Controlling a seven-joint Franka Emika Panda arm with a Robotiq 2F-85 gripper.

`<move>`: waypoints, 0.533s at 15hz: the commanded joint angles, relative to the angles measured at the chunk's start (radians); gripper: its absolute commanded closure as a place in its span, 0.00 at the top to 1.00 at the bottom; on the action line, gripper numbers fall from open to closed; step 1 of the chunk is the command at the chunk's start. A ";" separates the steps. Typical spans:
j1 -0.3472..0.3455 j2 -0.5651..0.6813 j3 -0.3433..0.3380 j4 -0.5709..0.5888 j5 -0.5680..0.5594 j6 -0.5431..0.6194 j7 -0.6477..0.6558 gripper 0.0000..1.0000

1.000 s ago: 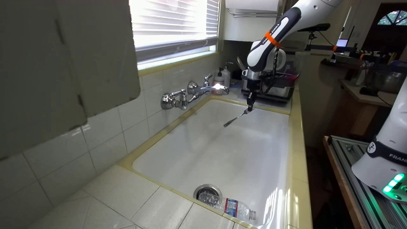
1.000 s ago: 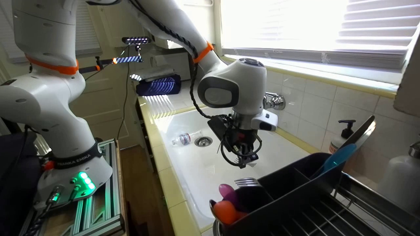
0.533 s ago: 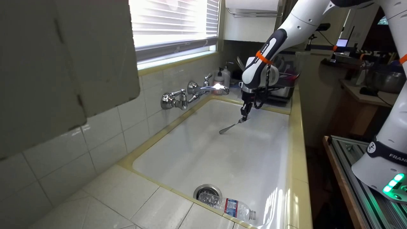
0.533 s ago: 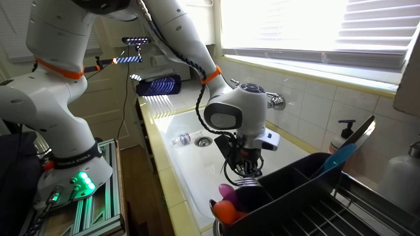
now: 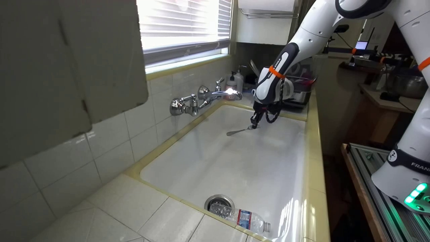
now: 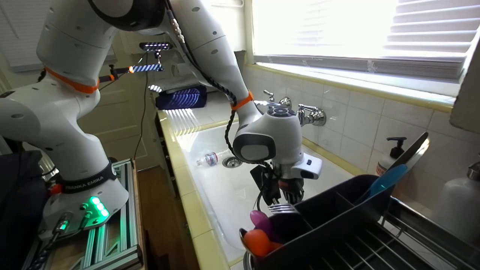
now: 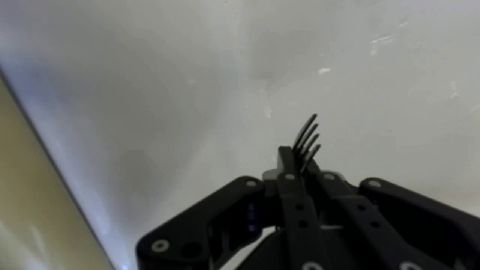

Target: Put one fork in the sink

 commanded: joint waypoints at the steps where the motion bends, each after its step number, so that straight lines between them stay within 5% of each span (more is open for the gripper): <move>1: 0.006 0.032 -0.018 0.024 -0.063 0.009 0.074 0.01; 3: 0.009 0.019 -0.020 0.025 -0.082 -0.010 0.091 0.05; 4: 0.011 0.013 -0.022 0.026 -0.091 -0.013 0.098 0.30; 8: 0.024 0.006 -0.040 0.042 -0.121 -0.019 0.124 0.51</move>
